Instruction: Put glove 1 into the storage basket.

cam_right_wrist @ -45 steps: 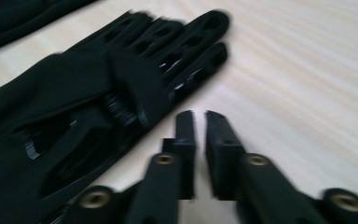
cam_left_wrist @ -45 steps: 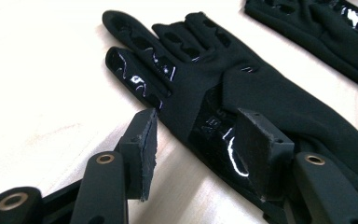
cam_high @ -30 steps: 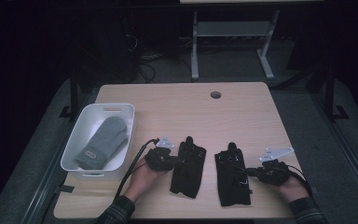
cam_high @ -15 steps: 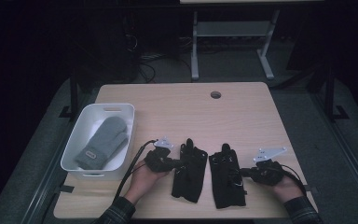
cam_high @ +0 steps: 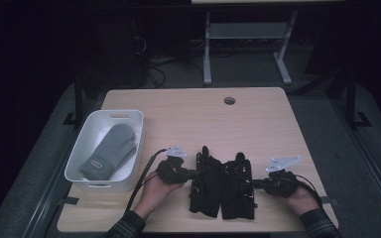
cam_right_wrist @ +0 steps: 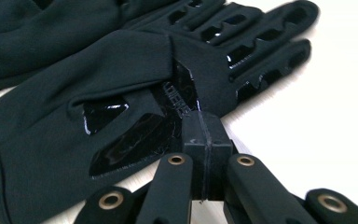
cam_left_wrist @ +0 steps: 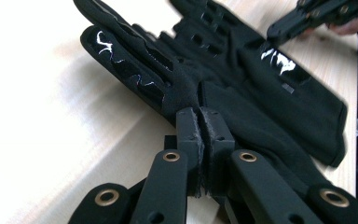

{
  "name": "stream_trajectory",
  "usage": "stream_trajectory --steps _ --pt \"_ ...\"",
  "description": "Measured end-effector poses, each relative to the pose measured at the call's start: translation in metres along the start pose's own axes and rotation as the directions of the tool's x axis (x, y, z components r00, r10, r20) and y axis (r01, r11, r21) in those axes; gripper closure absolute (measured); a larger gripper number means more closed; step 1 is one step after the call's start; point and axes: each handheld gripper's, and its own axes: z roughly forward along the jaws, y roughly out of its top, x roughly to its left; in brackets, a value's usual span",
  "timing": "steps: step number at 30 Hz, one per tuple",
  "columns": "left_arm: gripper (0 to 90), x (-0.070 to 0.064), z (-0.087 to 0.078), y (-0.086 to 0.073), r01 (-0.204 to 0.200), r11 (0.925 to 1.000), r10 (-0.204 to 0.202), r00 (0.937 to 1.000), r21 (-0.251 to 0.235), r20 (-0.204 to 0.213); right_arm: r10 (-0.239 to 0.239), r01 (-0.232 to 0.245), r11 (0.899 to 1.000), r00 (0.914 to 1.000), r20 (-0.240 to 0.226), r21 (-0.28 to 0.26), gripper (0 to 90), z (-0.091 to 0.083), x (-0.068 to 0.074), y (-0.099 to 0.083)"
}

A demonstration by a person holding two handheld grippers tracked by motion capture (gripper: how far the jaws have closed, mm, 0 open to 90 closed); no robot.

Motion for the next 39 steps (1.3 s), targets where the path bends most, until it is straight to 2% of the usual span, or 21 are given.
stream_trajectory --steps 8,13,24,27,31,39 --pt "86.7 0.007 -0.015 0.008 0.024 0.9976 -0.023 0.9995 -0.065 0.022 -0.025 0.025 1.000 0.9994 -0.025 -0.004 90.0 0.013 0.007 0.016" --pt "86.7 0.006 -0.015 0.013 0.013 0.9979 -0.011 0.9989 -0.063 0.045 -0.034 0.034 0.999 0.9990 -0.028 -0.001 90.0 0.019 0.008 0.022" --pt "86.6 -0.011 0.008 0.034 -0.021 0.9974 0.028 0.9933 -0.068 0.112 -0.027 0.027 1.000 0.9991 -0.033 -0.008 90.0 0.020 0.006 0.024" --pt "86.6 -0.014 0.014 0.037 -0.038 0.9974 0.045 0.9923 -0.061 0.116 -0.026 0.026 1.000 0.9992 -0.031 -0.007 90.0 0.021 0.006 0.025" --pt "86.5 -0.014 0.019 0.040 -0.036 0.9976 0.044 0.9910 -0.059 0.126 -0.022 0.022 1.000 0.9991 -0.036 -0.003 90.0 0.023 0.006 0.025" --pt "85.2 -0.020 0.030 0.046 -0.059 0.9969 0.066 0.9886 -0.051 0.135 -0.044 0.044 0.999 0.9978 -0.049 -0.001 90.0 0.032 0.010 0.033"
